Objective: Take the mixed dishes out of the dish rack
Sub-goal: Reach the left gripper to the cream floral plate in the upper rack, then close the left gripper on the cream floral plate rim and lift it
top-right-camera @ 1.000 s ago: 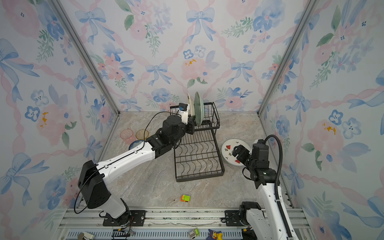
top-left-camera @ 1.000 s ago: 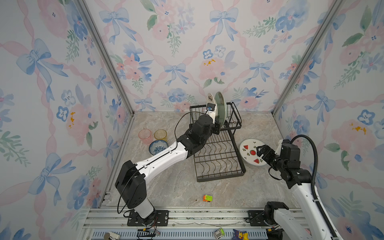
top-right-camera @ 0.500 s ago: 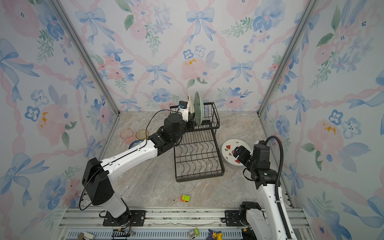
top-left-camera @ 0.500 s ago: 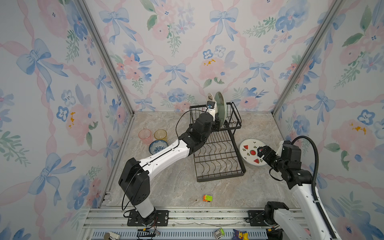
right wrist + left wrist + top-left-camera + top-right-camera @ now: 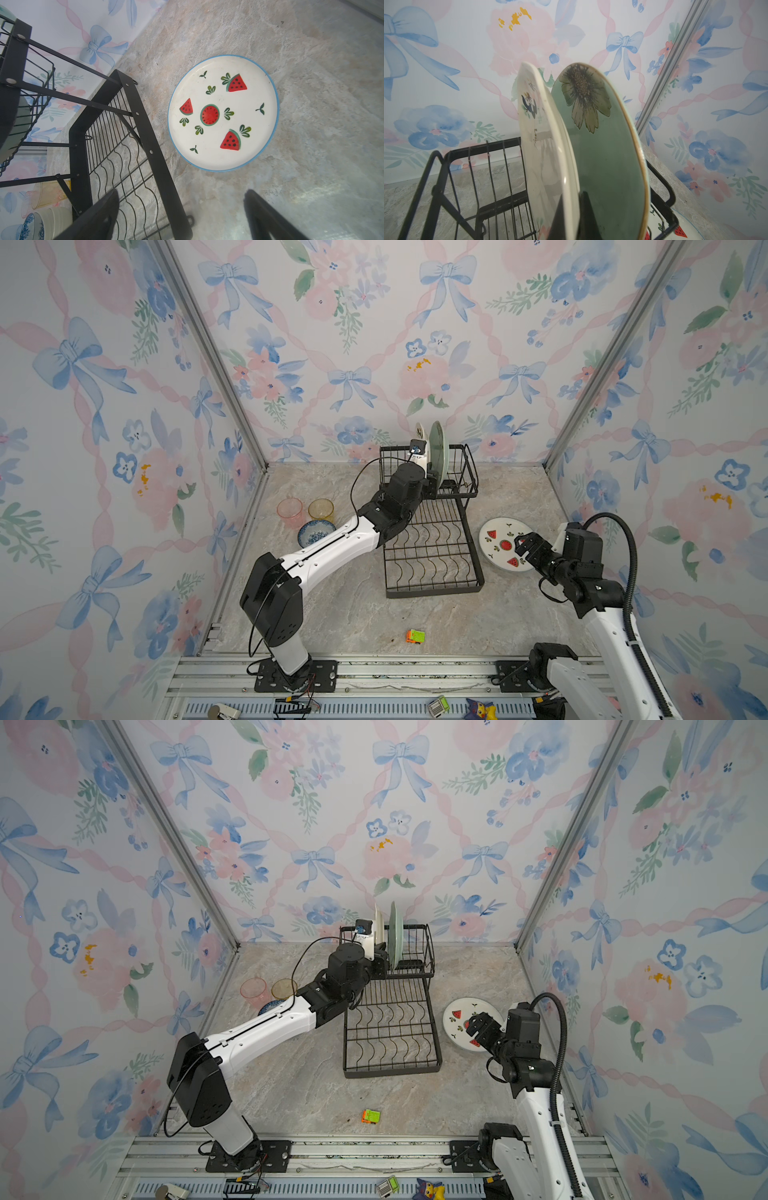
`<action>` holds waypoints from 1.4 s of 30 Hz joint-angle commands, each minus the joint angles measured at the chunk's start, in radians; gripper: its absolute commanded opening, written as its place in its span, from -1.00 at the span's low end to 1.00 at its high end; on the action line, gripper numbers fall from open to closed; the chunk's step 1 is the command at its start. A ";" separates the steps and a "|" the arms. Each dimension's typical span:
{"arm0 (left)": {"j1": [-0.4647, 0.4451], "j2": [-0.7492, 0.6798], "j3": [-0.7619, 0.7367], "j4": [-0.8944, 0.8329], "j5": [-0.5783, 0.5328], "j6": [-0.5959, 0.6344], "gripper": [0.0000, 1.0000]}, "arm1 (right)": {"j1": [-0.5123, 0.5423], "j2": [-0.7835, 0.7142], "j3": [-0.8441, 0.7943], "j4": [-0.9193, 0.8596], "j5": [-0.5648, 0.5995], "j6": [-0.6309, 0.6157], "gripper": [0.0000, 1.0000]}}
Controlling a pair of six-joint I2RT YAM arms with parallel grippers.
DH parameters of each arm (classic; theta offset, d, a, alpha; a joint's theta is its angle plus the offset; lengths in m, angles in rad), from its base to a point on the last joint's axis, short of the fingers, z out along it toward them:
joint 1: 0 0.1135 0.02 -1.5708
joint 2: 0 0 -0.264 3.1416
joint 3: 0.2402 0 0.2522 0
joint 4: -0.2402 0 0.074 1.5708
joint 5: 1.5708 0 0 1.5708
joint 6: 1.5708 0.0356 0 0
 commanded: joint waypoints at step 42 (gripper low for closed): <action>0.085 -0.074 0.081 0.065 0.138 0.232 -1.00 | -0.006 0.005 0.007 -0.016 -0.047 -0.001 0.90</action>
